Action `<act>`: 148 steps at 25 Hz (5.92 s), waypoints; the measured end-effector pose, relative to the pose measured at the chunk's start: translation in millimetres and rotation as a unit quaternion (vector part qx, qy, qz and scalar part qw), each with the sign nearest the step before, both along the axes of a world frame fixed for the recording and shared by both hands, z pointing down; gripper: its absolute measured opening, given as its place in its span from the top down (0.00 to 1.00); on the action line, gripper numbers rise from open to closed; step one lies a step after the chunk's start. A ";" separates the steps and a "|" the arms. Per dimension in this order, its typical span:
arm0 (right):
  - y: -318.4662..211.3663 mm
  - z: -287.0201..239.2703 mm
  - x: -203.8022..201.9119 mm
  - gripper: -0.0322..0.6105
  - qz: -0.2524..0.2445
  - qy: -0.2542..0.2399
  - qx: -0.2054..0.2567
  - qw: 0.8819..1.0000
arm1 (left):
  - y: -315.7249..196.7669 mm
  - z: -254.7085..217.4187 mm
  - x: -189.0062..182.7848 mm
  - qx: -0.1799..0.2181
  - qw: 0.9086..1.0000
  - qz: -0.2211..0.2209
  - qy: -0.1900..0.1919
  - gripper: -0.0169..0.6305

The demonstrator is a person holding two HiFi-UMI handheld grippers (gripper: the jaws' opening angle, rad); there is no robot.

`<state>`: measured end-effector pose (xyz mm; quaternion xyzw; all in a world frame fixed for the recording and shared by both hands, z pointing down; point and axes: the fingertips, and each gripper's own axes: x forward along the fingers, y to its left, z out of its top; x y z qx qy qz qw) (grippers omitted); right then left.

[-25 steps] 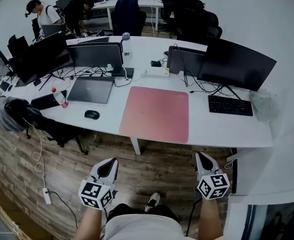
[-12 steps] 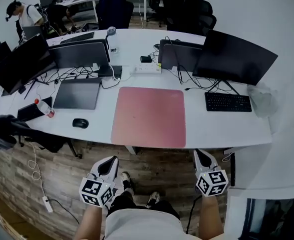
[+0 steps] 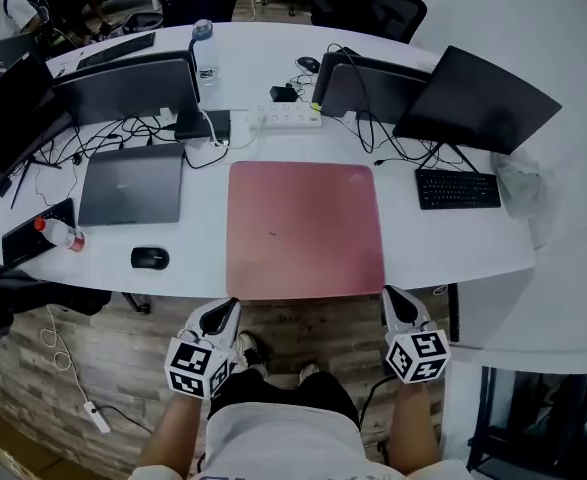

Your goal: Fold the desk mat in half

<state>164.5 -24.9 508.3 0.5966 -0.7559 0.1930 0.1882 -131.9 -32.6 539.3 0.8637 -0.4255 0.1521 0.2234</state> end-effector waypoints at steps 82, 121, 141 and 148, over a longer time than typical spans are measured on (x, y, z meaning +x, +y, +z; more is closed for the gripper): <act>-31.3 143.9 74.2 0.89 0.043 0.059 -0.157 0.985 | -39.2 141.9 -3.3 -0.171 0.976 0.007 -0.138 0.93; -189.2 68.7 78.7 0.89 0.017 0.014 -0.063 0.998 | -179.8 59.6 0.1 -0.109 0.987 -0.084 -0.078 0.93; -287.1 116.1 77.3 0.89 -0.024 0.021 -0.103 0.994 | -254.0 106.0 2.9 -0.148 0.975 -0.128 -0.106 0.92; -308.2 132.7 80.8 0.89 0.006 0.045 -0.133 0.990 | -284.8 128.9 4.3 -0.171 0.973 -0.112 -0.111 0.91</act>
